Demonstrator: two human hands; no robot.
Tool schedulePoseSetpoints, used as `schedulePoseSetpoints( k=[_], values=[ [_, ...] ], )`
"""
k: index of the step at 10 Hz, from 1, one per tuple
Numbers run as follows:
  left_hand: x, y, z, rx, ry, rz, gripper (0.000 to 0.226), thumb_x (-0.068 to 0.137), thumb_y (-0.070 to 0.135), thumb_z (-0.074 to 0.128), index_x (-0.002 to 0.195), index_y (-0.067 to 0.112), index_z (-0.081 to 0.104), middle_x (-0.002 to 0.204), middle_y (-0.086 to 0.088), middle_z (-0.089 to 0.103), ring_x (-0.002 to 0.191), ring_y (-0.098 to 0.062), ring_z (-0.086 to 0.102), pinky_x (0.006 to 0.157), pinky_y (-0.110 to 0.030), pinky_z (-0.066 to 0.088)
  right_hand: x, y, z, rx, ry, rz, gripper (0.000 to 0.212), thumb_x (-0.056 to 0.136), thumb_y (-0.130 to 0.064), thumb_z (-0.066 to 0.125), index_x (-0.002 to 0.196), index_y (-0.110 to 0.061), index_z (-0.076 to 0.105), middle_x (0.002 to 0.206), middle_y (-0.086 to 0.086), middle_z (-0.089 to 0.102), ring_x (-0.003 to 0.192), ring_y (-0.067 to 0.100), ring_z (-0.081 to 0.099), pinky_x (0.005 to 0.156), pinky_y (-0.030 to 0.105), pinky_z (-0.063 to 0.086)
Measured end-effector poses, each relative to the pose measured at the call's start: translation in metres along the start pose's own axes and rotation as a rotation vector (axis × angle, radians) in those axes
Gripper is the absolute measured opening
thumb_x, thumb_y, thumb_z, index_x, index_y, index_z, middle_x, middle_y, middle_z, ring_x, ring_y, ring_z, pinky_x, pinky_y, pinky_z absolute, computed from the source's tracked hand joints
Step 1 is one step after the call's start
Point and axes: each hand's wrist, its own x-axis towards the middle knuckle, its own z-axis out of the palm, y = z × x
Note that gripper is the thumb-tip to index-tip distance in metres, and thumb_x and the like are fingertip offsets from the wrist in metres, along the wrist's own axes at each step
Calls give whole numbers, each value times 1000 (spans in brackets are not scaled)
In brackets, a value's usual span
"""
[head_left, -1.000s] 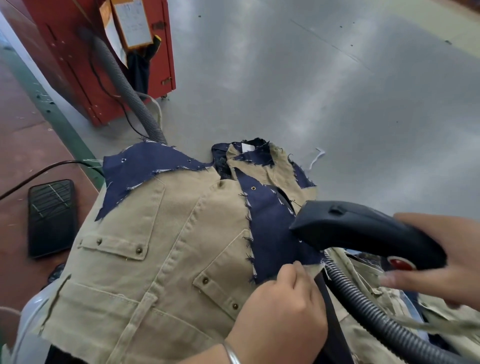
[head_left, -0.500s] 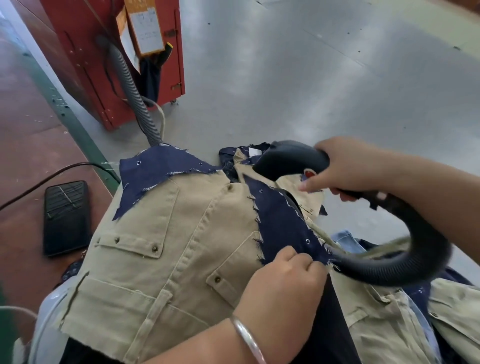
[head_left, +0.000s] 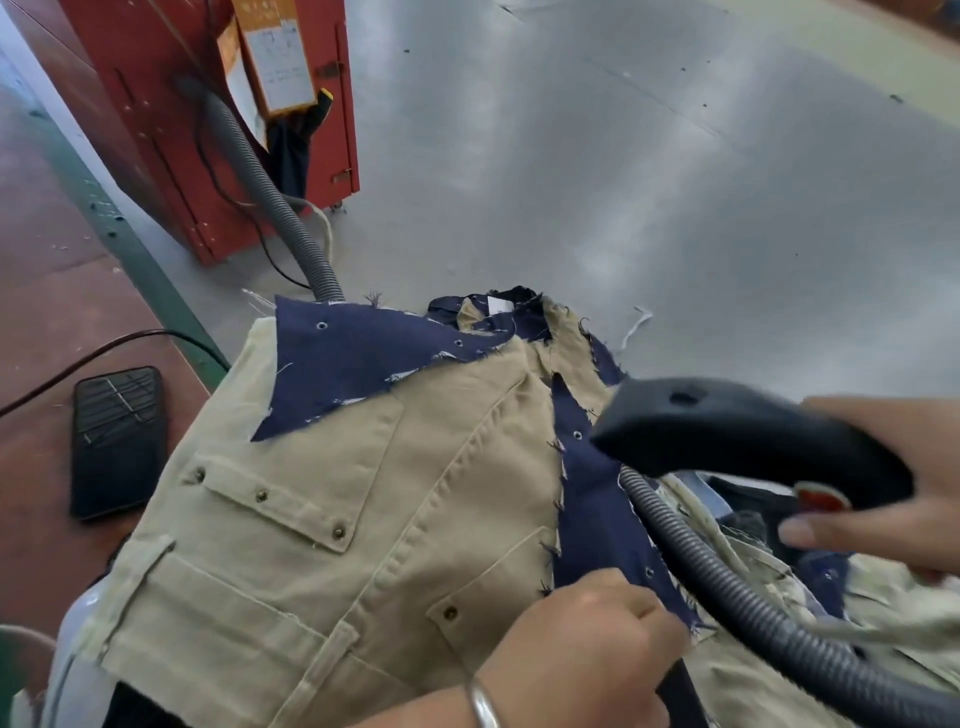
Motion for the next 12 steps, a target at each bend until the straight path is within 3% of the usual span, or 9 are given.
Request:
schedulePoseSetpoints(
  k=[1,3,4,6,7,8,10,11,12],
  values=[
    [1,-11,2,-37,87,98,28,85,14,54,113,16,59,111,-2,54,101,-22,45,84,-33,41,-13,-19,36,-23,-169,-27,39,56,-56,84,81,-38,60,57,-19,64,52,2,63,44,25,49],
    [6,-23,6,-133,206,203,25,72,8,61,95,15,68,88,0,62,82,-21,52,68,-28,44,31,-27,46,-17,-94,-74,30,70,-41,82,76,-30,55,53,-24,61,36,3,56,39,22,40],
    [5,-20,3,-132,213,190,23,72,8,58,91,14,67,86,1,60,82,-19,50,67,-29,43,61,-40,44,16,-72,-76,28,77,-35,81,80,-25,54,49,-5,61,31,8,55,32,16,36],
    [-12,-11,6,49,155,179,23,85,18,47,102,23,61,102,11,57,90,-13,49,67,-27,46,95,-43,27,63,46,-23,29,81,-26,80,85,-15,54,54,7,62,36,18,58,34,23,42],
    [-23,1,11,262,226,105,22,92,31,41,80,37,59,81,19,56,74,2,51,58,-13,43,63,-30,9,104,94,-63,31,68,-41,82,79,-26,56,46,1,63,32,15,59,30,22,41],
    [-20,0,17,316,402,183,22,86,20,54,72,29,69,75,14,63,66,-5,59,52,-19,45,22,-22,7,49,120,-84,47,56,-68,78,88,-39,58,50,-7,64,33,9,58,31,33,49],
    [-4,-5,25,343,512,62,40,92,18,42,73,23,77,79,13,72,68,-1,67,41,-19,42,-26,-12,43,-95,58,-168,41,49,-72,60,84,-51,51,64,-29,61,48,-2,56,38,28,45],
    [-3,-6,26,452,571,74,45,91,13,37,67,22,74,75,10,72,69,-4,68,38,-20,40,-20,-27,59,-170,-44,-84,40,55,-69,67,83,-47,48,78,-47,52,49,-4,50,50,25,41],
    [-4,-10,29,515,516,103,43,86,11,37,67,23,73,75,9,71,71,-5,68,37,-18,40,4,-39,64,-207,-11,-72,35,68,-56,74,73,-37,45,63,-13,60,56,-2,49,51,23,33]
  ],
)
